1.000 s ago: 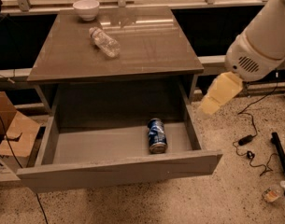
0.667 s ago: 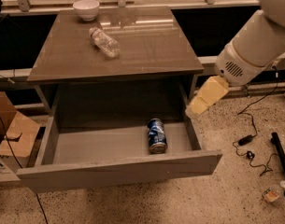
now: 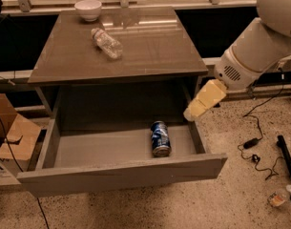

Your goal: Pick pepsi can from top drawer and place on counter

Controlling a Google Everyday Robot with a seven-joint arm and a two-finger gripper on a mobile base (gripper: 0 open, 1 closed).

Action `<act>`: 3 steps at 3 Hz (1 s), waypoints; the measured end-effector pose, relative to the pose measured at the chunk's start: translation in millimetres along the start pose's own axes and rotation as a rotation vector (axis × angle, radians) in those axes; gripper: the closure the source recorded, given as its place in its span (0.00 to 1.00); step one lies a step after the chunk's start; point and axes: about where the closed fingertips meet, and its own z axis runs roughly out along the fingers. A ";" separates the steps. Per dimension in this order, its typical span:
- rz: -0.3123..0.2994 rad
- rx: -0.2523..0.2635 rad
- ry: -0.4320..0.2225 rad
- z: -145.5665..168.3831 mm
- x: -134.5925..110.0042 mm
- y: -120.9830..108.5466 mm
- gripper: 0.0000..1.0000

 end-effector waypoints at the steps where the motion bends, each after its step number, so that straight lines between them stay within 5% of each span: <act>1: 0.056 -0.053 -0.027 27.8 -17.8 1.2 0.00; 3: 0.141 -0.203 0.015 114.3 -56.8 23.2 0.00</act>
Offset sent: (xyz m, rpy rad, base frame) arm 0.0551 0.0810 -0.0756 0.1780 0.1622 -0.0657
